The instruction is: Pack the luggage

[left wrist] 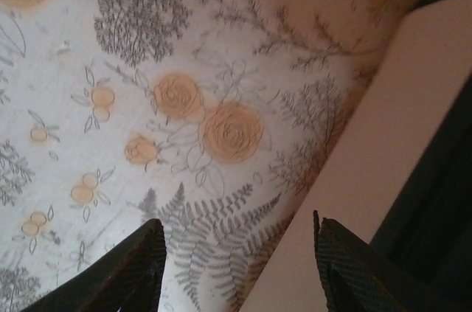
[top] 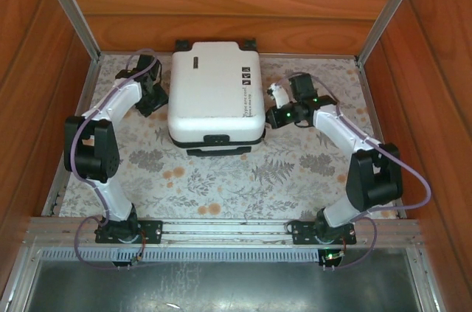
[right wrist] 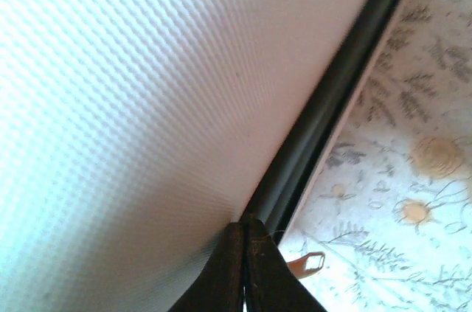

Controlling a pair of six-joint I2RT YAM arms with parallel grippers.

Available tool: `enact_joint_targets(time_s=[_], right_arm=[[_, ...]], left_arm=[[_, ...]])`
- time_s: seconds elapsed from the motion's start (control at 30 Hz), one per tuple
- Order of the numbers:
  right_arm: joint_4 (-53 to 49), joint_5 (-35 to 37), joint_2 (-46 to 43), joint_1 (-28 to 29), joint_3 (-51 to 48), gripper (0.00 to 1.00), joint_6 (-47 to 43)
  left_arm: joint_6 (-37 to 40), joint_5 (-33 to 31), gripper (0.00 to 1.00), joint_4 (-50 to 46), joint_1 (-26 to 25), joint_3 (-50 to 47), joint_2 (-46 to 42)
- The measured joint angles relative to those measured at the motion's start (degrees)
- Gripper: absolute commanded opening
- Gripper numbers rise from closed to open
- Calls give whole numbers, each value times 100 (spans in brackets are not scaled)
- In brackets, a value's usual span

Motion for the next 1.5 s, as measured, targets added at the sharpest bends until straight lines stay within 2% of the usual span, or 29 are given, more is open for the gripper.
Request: enact_joint_targets(time_s=[0.17,0.23,0.27,0.47,0.57,0.63,0.73,0.8,0.87,1.03,1.17,1.33,1.5], right_arm=[[0,640,-188,570,-164,12,345],[-9,1014,-229,737,-164,20,564],[-20,1172,-245,776,-164,22,667],[107,1971,-662,1134,-356,22,1434],[393,2251,-1384,1244,-826,23,1849],[586,2413,-1886,1255,-1152,28,2103],[741,2544,-2190,1250,-1497,34,2321],[793,2559,-2201,1250,-1687,37,2437],[796,2527,-2197,1250,-1856,39,2533],[776,2446,-2234,1250,-2070,42,2736],[765,2404,-2483,1250,-2168,44,2817],[717,2409,-2752,1250,-2225,44,2815],[525,2430,-2861,1250,-2262,44,2758]], left_arm=[[79,-442,78,323,35,-175,-186],[81,-721,80,404,35,-540,-590],[76,-809,80,385,35,-743,-861],[-442,-828,77,39,-365,-2142,-3436],[-1237,-699,76,-190,-909,-3150,-4656],[-1969,-678,76,-350,-1613,-3807,-5235],[-3130,-713,76,-452,-2761,-4474,-5606],[-3748,-835,76,-437,-3322,-4693,-5654],[-4245,-927,76,-245,-3657,-4815,-5611],[-5121,-903,76,1202,-3823,-5278,-5051],[-5383,-758,78,2046,-3834,-5257,-4245],[-5405,-511,79,2704,-3834,-4631,-3233],[-5316,-273,79,3001,-3858,-4269,-2839]])
